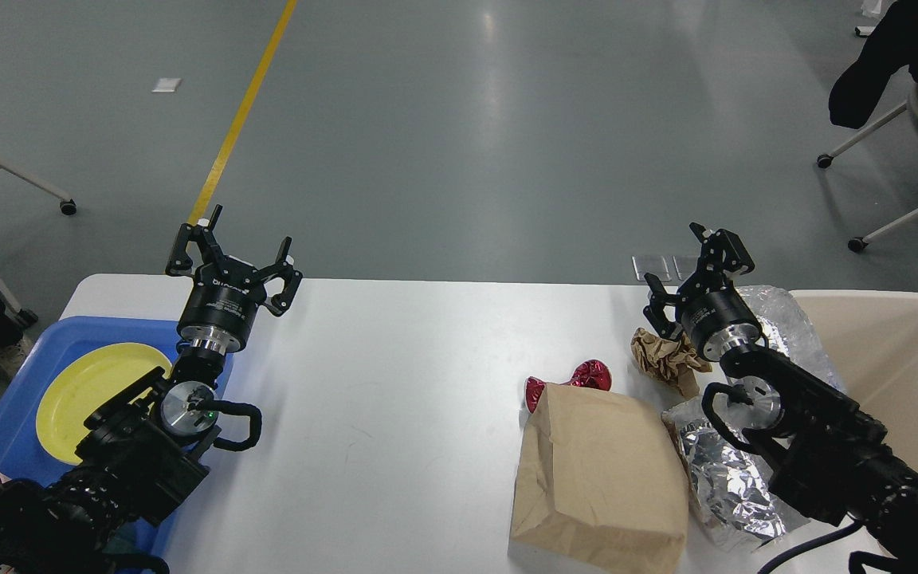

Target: Tidy desktop

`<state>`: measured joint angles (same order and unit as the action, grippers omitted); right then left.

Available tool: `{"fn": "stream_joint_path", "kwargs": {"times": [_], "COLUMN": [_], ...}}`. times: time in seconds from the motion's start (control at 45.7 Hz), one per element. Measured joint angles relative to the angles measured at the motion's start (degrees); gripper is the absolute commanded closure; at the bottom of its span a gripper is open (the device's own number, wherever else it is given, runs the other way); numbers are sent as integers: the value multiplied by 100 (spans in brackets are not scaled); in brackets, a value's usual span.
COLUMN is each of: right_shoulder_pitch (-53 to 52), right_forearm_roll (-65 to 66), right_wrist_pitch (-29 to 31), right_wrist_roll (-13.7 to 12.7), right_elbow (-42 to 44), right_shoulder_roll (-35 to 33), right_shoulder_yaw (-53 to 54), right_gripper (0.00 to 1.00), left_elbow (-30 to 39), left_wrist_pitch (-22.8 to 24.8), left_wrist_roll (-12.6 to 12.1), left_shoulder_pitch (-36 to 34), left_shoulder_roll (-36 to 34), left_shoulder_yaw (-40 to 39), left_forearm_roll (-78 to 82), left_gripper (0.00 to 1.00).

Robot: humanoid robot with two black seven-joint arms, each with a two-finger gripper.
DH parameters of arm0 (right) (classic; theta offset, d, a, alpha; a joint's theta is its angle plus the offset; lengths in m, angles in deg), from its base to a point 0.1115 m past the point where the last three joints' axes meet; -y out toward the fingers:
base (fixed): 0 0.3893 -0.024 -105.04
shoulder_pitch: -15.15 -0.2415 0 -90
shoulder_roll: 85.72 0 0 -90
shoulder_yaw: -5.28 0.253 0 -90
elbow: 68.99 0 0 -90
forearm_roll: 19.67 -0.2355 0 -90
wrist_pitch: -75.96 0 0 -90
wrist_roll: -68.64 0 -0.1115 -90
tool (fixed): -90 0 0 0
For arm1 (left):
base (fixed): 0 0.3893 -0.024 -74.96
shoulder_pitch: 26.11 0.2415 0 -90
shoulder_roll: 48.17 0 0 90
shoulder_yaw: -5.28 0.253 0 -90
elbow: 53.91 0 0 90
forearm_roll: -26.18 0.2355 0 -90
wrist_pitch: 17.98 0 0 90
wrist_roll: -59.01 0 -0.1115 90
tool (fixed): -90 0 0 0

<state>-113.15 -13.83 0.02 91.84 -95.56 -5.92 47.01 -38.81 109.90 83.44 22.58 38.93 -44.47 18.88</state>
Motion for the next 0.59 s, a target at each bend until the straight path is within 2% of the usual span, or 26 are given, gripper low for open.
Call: {"fn": "stream_joint_path", "kwargs": {"times": [0.59], "right_shoulder_pitch": [-104], "right_forearm_roll": [-43], "right_wrist_pitch": [-77], "right_wrist_roll": [-24], "right_elbow": [9], "right_shoulder_roll": [39], "right_shoulder_yaw": [79], "right_gripper": [0], "left_elbow": [2], "left_wrist_pitch": [-1], "left_wrist_roll": [0], "left_shoulder_pitch": [0], "left_shoulder_roll": [0], "left_shoulder_yaw": [0], "left_forearm_roll": [0], "left_gripper": [3]}}
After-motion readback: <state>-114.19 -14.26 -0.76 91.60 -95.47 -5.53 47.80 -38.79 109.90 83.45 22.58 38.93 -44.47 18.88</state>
